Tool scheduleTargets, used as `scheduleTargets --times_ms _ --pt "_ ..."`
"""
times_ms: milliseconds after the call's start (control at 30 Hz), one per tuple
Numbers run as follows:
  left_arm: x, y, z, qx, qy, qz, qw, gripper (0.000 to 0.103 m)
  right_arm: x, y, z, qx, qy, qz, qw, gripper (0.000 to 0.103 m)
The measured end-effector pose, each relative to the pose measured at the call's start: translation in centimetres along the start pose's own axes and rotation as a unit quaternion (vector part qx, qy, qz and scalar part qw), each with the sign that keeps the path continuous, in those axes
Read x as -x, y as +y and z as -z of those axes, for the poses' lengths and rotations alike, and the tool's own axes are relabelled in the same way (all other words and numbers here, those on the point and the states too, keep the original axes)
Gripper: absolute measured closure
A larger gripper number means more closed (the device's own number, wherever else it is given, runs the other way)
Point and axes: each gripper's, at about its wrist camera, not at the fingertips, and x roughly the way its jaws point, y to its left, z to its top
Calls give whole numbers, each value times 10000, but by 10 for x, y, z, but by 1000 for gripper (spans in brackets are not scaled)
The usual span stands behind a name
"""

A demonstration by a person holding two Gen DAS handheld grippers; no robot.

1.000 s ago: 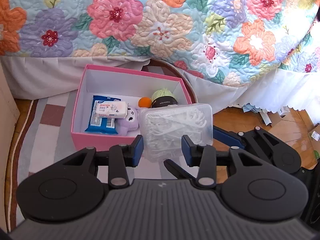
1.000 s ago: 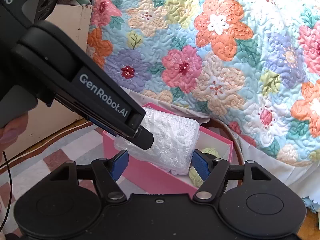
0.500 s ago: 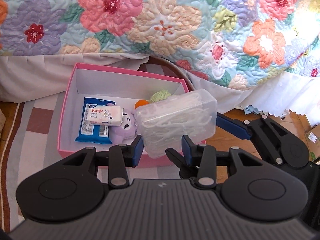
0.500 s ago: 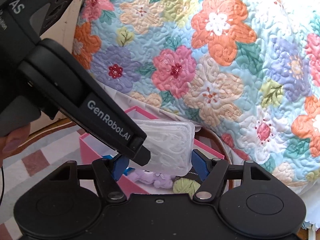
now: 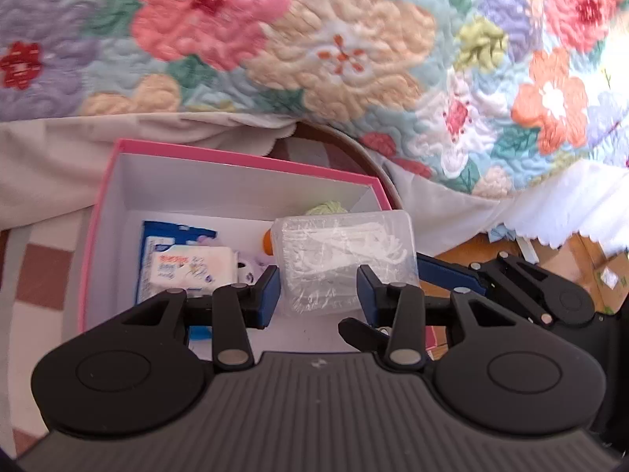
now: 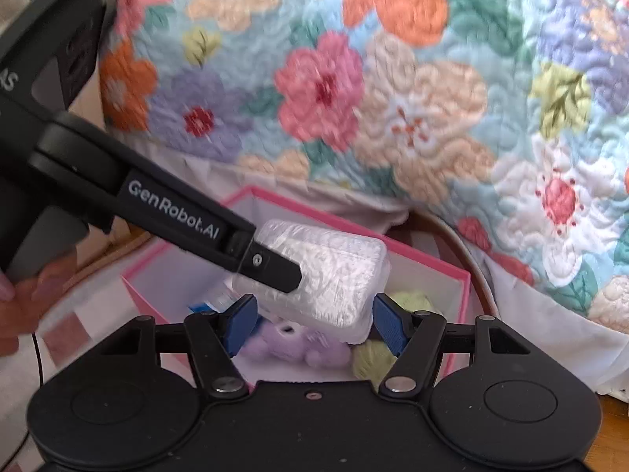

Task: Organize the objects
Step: 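Lift the floss-pick box with the left tool over the pink box, then lower the floss-pick box beside the yarn and open the left tool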

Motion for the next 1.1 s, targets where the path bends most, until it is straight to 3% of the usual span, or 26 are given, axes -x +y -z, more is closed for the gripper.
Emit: scheduleTargets --times_ms 133,367,500,767,900,1000,1100 --pt "-27 -1 1 -1 256 10 9997 63 -14 -7 2 137 181 142 9996 33" --pt "-44 16 3 161 174 -266 9994 63 -47 -12 0 143 552 13 9984 38" --pt "-51 33 6 160 24 -547 9984 64 -73 -16 -2 -191 822 -234 9962 51" --pt "-57 55 6 478 -94 -518 9975 67 -92 -25 1 -765 911 -473 9918 54" --pt "-61 56 6 579 -142 -548 9967 74 -105 -43 0 -1378 1070 -514 9833 58" --pt "-63 56 10 661 -99 -630 9958 81 -108 -48 6 -1526 1120 -512 9806 63" --pt "-60 59 16 813 -90 -708 9941 81 -107 -49 11 -1584 1098 -624 9793 66"
